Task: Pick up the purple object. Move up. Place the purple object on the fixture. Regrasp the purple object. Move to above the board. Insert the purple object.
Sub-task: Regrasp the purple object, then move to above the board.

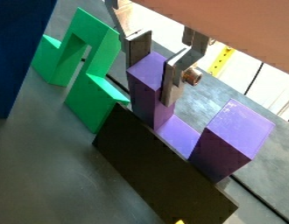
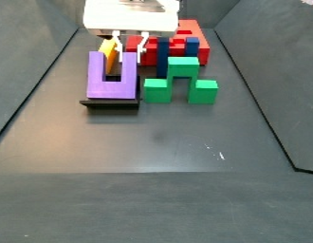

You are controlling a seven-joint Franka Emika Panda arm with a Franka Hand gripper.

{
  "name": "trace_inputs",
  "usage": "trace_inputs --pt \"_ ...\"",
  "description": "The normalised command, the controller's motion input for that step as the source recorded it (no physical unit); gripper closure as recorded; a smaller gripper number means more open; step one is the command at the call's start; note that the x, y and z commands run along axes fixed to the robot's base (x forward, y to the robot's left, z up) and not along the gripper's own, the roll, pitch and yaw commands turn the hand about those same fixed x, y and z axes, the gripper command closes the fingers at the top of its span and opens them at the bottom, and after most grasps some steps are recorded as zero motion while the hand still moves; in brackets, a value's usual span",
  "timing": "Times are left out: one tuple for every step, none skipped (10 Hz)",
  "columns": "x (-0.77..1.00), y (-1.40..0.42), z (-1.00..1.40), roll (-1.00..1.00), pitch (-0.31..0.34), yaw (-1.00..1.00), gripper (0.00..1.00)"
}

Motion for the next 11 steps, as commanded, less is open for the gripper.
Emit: trace_inputs --pt "0.00 0.00 0.00 0.00 0.000 0.00 1.00" --pt "0.00 0.00 0.00 0.00 0.000 0.00 1.00" --pt "0.00 0.00 0.00 0.00 0.000 0.00 1.00" --pt "0.00 0.00 0.00 0.00 0.000 0.00 1.00" --pt "0.00 0.00 0.00 0.00 0.000 0.00 1.00" --pt "0.00 0.00 0.00 0.00 0.000 0.00 1.00" --pt "0.00 0.00 0.00 0.00 0.000 0.00 1.00" --pt "0.00 0.00 0.00 0.00 0.000 0.00 1.00" --pt "0.00 0.00 1.40 0.00 0.000 0.00 1.00" --pt "0.01 0.02 1.40 -0.08 0.030 0.04 1.00" --pt "-0.01 0.03 1.40 -0.15 0.043 0.02 1.00"
